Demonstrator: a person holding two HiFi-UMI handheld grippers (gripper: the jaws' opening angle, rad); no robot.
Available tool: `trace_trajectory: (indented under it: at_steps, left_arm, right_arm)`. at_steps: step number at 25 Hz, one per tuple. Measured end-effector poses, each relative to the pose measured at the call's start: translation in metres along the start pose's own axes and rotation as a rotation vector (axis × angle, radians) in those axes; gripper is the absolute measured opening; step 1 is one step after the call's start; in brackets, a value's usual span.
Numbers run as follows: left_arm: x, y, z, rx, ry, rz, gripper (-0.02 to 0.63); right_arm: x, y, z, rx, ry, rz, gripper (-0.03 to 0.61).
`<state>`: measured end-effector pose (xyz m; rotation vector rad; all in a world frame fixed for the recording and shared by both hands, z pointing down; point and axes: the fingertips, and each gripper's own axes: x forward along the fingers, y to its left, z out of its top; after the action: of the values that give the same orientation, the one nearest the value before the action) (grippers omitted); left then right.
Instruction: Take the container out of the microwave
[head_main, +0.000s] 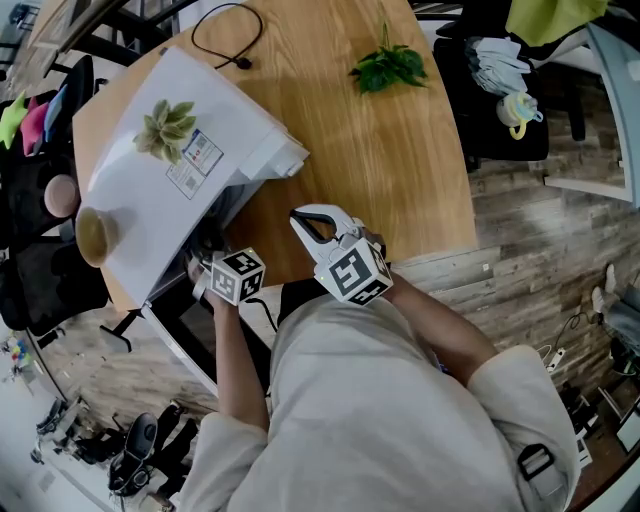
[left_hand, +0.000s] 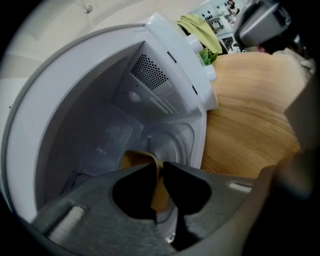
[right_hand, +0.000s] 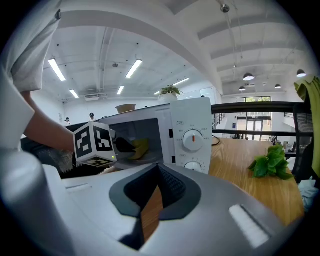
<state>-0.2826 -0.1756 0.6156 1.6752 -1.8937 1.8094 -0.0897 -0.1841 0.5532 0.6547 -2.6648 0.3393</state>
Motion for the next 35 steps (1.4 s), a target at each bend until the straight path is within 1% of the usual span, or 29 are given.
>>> trace_trajectory:
  at_steps: [13,14,17,19,22,24,26,32,33,35]
  left_arm:
    - [-0.02,-0.018,0.011,-0.001,-0.012,-0.028,0.051]
    - [-0.021,-0.018,0.011,-0.002,-0.01,-0.031,0.057]
    - [-0.022,-0.02,0.009,-0.008,-0.001,-0.044,0.119]
    - [-0.023,-0.018,0.008,-0.007,0.004,-0.05,0.148]
    - [-0.019,-0.016,0.004,0.013,0.02,-0.061,0.177]
    - [-0.015,-0.017,0.001,0.035,0.041,-0.09,0.203]
    - [-0.012,-0.019,0.0,0.043,0.056,-0.123,0.206]
    - [-0.007,-0.025,0.001,0.054,0.066,-0.179,0.206]
    - [-0.006,-0.026,0.0,0.058,0.068,-0.186,0.201]
    - [-0.007,-0.028,0.001,0.061,0.065,-0.189,0.168]
  right_arm:
    - [-0.007,0.002,-0.002,-0.015,0.004,0.023,0.011]
    - [-0.008,0.002,-0.002,-0.017,0.004,0.025,0.011]
    - [-0.009,0.003,-0.002,-0.023,0.005,0.03,0.011]
    - [-0.009,0.004,-0.001,-0.026,0.006,0.034,0.011]
    - [-0.008,0.005,-0.002,-0.03,0.009,0.039,0.011]
    - [-0.008,0.005,-0.002,-0.032,0.012,0.04,0.011]
    - [-0.008,0.006,-0.002,-0.034,0.013,0.042,0.011]
    - [-0.005,0.006,-0.004,-0.028,0.018,0.039,0.011]
    - [-0.005,0.006,-0.004,-0.026,0.019,0.038,0.011]
    - [-0.006,0.006,-0.005,-0.024,0.022,0.035,0.011]
